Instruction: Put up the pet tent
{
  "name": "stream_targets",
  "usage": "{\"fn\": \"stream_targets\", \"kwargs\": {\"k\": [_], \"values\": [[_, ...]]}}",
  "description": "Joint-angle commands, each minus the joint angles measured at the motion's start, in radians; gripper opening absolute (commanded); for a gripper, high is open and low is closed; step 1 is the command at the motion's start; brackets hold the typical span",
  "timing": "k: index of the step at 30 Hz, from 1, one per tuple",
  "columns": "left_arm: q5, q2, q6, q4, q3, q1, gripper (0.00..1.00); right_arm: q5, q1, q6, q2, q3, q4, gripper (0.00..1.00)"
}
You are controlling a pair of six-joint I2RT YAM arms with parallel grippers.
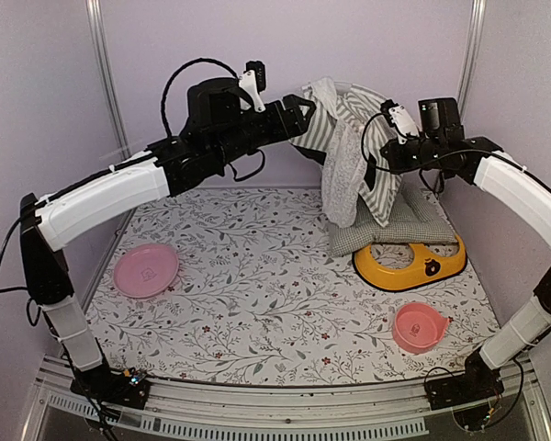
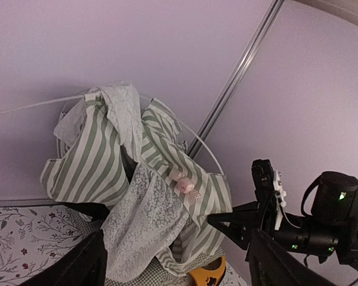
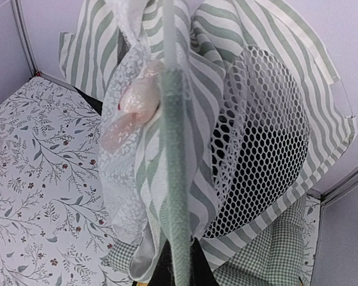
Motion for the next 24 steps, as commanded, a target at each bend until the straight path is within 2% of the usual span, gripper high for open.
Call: {"fn": "stream_targets", "kwargs": {"k": [1, 8, 13, 16, 20, 24], "values": [[0.087, -0.138, 0.052, -0.07, -0.034, -0.014, 0.84, -0.13, -0.058, -0.127, 0.0, -0.024, 0.182, 0.0], [0.096, -0.344, 0.154, -0.227, -0.069, -0.013, 0.81, -0.223, -0.148, -0.189, 0.025, -0.02, 0.187, 0.0], [-0.01, -0.408, 0.27, -0.476, 0.075, 0.015, 0.76, -0.225, -0.151, -0.236, 0.027, 0.007, 0.183, 0.0], [-0.032, -0.41, 0.33, -0.647, 0.142, 0.085, 0.75, -0.229, -0.153, -0.257, 0.031, 0.014, 0.182, 0.0], [0.059, -0.377, 0.408, -0.866, 0.202, 0.173, 0.76, -0.213, -0.153, -0.283, 0.047, 0.025, 0.18, 0.0], [0.098, -0.354, 0.454, -0.976, 0.181, 0.201, 0.8, -0.204, -0.155, -0.31, 0.058, 0.038, 0.18, 0.0]]}}
